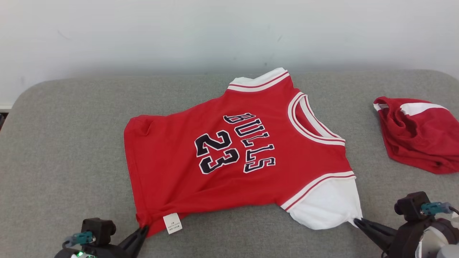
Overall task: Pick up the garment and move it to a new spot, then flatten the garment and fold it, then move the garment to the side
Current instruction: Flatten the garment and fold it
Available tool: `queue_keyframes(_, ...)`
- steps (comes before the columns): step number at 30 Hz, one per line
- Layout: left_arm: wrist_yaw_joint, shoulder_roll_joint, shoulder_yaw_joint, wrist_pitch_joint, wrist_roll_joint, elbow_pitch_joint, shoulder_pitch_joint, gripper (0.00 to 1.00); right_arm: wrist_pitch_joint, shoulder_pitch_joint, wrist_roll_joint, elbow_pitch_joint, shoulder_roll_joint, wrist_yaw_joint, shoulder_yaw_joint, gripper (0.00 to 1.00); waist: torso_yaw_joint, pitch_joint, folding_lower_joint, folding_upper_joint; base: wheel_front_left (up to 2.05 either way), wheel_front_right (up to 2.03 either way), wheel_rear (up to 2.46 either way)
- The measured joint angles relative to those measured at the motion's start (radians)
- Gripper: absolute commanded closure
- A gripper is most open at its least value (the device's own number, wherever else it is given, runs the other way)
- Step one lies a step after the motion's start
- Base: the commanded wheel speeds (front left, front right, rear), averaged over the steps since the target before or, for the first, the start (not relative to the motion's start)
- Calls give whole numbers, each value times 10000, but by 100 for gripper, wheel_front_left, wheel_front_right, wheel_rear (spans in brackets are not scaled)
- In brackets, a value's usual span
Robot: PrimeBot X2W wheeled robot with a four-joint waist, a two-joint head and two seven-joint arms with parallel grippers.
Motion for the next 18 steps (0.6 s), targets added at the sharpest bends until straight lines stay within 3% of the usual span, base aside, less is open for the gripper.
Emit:
queue_keyframes(6,86,-173,132,23,-240,-73,1,100,228,97,65,38,-6,-165,67,100,45,66,1,0,0,0,0)
queue_keyframes(7,90,-209,107,61,-247,-67,0,100,245,96,65,61,6,-173,69,88,54,59,2,0,0,0,0)
queue_keyframes(8,125,-224,94,88,-247,-69,10,67,303,97,71,63,12,-178,69,27,63,45,2,1,0,0,0)
queue_keyframes(9,234,-245,134,88,-247,-69,16,0,301,96,104,63,17,-213,52,0,70,38,2,1,0,0,0)
queue_keyframes(18,669,-96,602,-186,-347,-959,400,0,17,174,991,-387,27,-309,-577,0,34,-95,2,1,0,0,0)
